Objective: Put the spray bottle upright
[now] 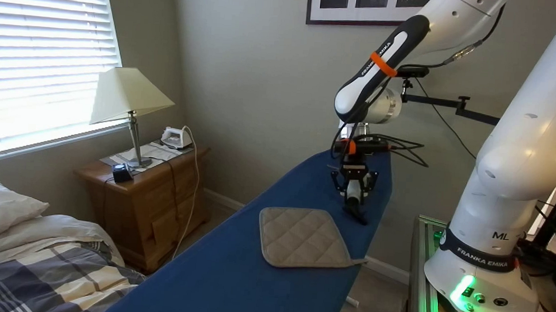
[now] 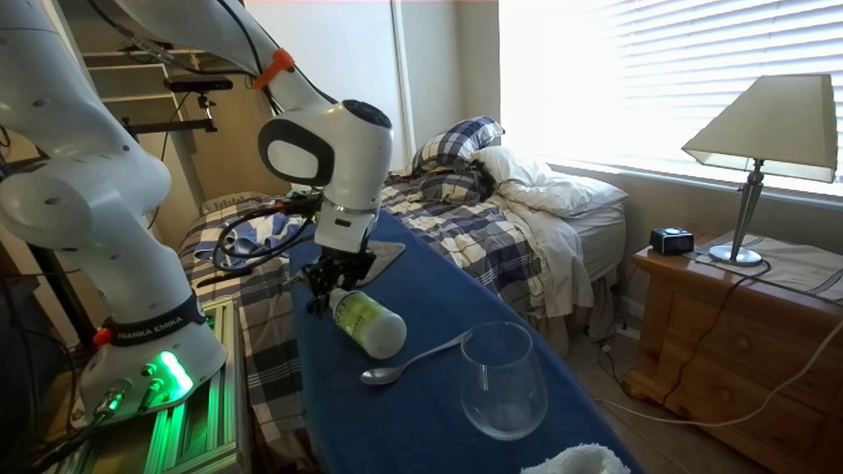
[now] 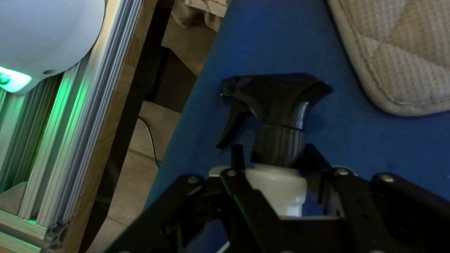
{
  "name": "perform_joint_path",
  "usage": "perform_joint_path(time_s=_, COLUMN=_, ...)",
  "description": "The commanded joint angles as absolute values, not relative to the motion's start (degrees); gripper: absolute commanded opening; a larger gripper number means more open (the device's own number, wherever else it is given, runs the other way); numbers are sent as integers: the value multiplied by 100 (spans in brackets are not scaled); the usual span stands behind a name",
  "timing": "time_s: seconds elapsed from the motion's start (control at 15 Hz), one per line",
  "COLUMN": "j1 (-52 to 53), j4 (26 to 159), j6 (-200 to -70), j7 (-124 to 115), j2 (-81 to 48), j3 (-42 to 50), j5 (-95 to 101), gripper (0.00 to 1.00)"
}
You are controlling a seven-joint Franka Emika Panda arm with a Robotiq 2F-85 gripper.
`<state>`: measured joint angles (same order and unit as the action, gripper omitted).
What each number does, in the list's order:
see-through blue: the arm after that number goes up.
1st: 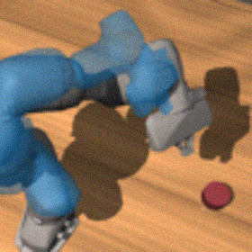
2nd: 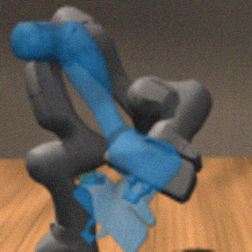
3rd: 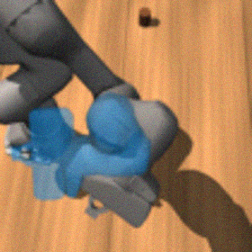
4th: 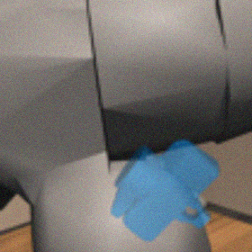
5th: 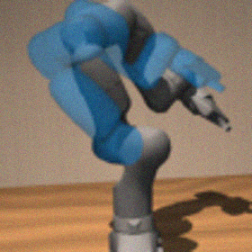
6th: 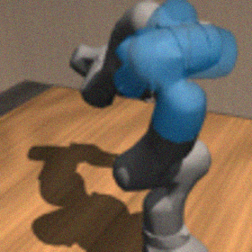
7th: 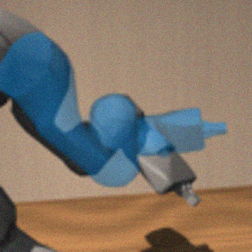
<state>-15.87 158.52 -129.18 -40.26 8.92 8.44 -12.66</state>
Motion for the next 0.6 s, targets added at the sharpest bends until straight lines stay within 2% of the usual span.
perform_joint_path(time_s=0.0, j1=-1408, j4=15845, j6=-12992, j7=-3845, j2=884, j3=910, j5=-1764, gripper=19)
perform_joint_path(time_s=0.53, j1=-1256, j4=15784, j6=-12398, j7=-4038, j2=1362, j3=903, j5=-2525, gripper=19)
